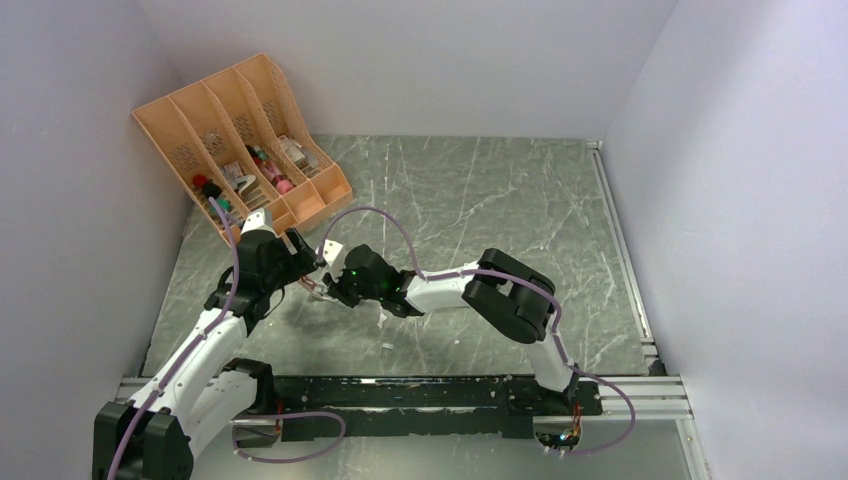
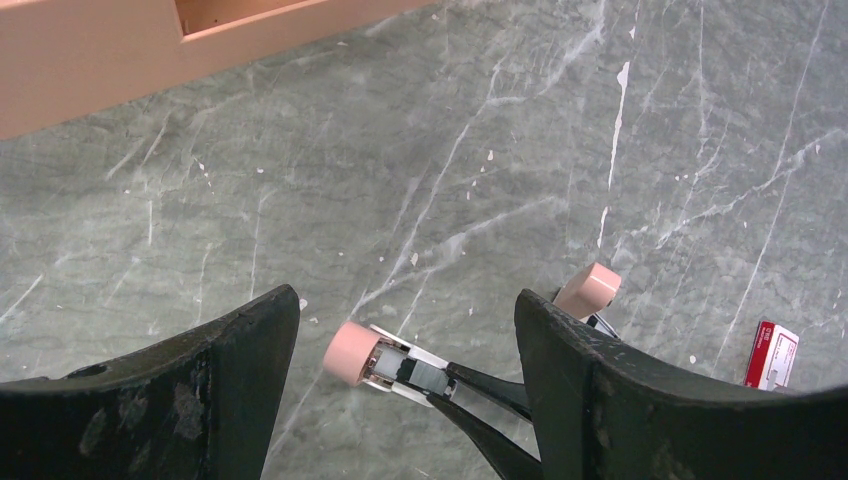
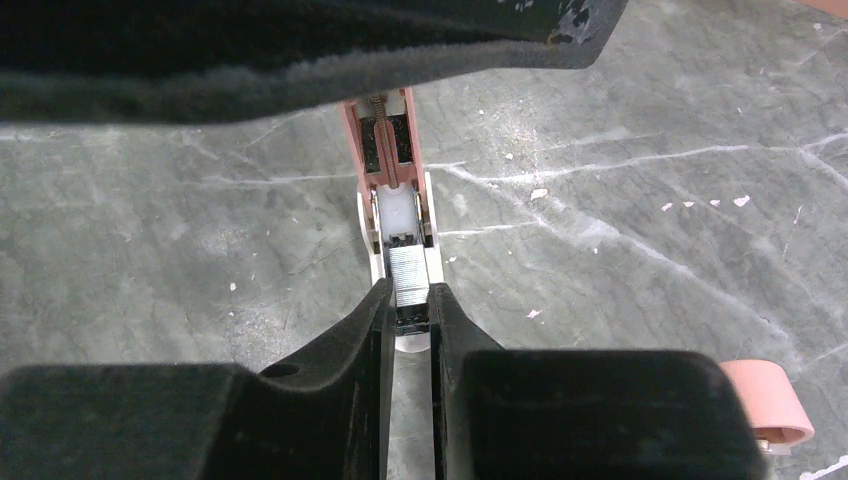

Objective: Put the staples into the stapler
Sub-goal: Install the staple into the stapler.

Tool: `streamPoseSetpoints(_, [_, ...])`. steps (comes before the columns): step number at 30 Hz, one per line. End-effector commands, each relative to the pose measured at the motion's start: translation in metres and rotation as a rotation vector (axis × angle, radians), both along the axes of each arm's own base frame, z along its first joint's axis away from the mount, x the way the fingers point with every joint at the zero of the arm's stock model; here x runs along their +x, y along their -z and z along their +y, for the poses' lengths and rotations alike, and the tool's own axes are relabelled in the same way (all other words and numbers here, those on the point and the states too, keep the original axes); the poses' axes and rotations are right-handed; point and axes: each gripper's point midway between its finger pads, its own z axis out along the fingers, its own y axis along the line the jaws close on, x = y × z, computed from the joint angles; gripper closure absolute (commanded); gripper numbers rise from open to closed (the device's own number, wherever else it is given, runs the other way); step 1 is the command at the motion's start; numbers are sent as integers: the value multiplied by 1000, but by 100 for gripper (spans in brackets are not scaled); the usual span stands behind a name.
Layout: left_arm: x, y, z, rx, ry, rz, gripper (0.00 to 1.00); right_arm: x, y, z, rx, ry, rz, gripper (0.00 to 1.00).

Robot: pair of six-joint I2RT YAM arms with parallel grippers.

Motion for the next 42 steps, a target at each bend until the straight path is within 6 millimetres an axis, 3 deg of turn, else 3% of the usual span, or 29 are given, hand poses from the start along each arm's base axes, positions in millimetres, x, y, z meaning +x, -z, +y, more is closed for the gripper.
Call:
streamPoseSetpoints(1, [2, -4, 1, -6, 3, -27, 17, -2, 9, -1, -27, 2, 12, 83])
streamPoseSetpoints(16, [2, -4, 1, -6, 3, -27, 17, 0, 13, -3, -59, 9, 12, 83])
streamPoseSetpoints(42, [3, -5, 1, -4, 3, -28, 17, 9, -4, -2, -35, 33, -48, 83])
